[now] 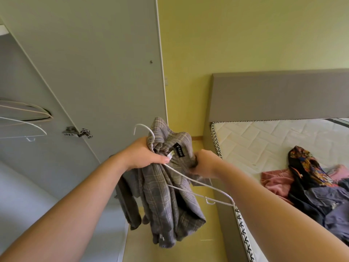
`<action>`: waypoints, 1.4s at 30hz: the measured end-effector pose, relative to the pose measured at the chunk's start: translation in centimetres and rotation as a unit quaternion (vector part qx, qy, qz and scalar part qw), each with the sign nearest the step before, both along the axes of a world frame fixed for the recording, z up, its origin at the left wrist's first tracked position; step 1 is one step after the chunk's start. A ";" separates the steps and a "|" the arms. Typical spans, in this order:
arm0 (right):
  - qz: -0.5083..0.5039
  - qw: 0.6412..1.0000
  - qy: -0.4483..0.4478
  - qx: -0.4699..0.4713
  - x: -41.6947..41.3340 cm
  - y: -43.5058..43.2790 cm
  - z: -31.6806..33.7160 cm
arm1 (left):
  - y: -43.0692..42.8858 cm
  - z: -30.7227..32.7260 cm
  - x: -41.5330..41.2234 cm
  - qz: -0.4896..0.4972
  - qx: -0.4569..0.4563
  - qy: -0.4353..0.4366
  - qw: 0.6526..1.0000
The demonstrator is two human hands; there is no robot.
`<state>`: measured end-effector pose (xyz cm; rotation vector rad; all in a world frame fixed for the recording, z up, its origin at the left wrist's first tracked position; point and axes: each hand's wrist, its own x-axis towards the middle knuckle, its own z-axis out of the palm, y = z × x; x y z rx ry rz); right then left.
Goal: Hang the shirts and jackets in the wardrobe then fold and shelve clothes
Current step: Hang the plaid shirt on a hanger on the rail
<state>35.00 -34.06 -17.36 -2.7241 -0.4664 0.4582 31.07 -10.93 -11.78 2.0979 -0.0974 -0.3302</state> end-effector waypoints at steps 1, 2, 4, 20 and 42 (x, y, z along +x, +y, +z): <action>-0.016 1.000 -0.012 -0.003 0.2 -0.5 -0.6 | 0.4 0.0 -0.1 0.006 -0.008 0.011 1.000; -0.045 0.999 -0.015 0.011 0.4 -1.0 -1.1 | 0.7 -0.1 -0.1 0.011 -0.014 0.021 1.000; -0.103 0.992 -0.009 0.067 0.7 -1.9 -1.6 | 1.2 -0.1 -0.4 0.027 -0.024 0.032 0.999; -0.169 0.922 -0.006 0.348 0.8 0.5 2.5 | 2.9 -1.3 -0.7 0.075 0.087 0.057 0.992; -0.147 0.931 0.021 0.335 0.2 3.3 6.7 | 2.9 -2.6 0.1 0.184 0.308 -0.100 0.928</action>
